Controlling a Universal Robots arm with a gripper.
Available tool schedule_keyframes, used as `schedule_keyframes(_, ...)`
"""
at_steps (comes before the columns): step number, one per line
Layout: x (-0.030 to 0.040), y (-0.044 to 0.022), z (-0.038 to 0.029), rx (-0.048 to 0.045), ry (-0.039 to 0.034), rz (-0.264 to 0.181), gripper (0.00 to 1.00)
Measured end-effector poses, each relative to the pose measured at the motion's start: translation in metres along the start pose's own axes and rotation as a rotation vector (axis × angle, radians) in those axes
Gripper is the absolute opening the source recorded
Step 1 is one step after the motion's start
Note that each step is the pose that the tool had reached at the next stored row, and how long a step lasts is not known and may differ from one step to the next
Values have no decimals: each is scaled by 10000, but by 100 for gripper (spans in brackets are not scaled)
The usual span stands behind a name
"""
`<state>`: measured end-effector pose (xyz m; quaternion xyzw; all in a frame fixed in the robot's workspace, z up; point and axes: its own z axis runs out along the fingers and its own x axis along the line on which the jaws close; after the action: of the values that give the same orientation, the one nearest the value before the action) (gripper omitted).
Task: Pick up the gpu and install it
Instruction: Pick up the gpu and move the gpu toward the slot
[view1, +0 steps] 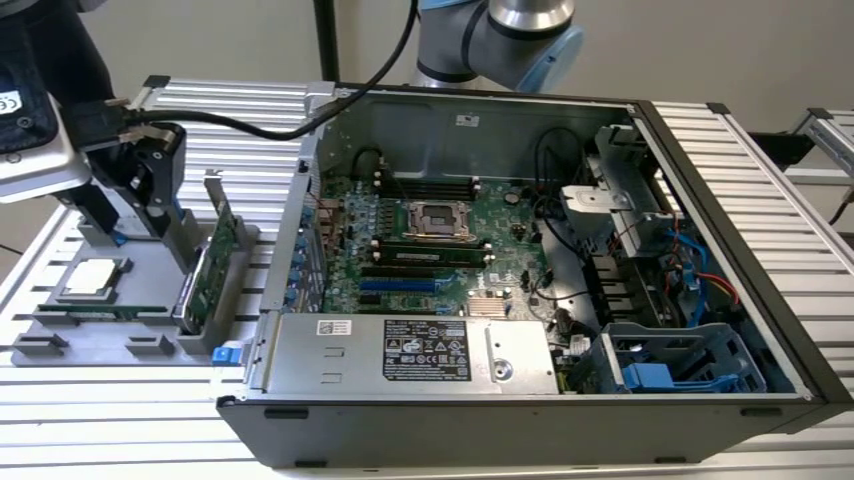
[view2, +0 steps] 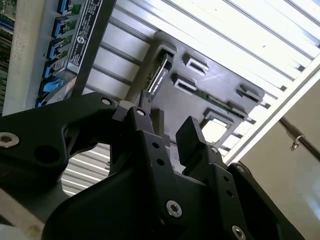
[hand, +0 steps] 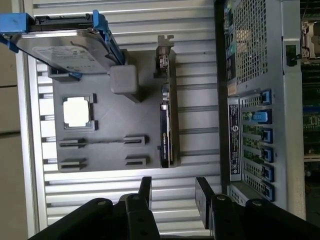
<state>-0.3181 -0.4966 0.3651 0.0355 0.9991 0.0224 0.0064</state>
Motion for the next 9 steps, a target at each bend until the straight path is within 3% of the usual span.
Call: schedule_keyframes(9,-1,-1,17,13,-3,-2,100)
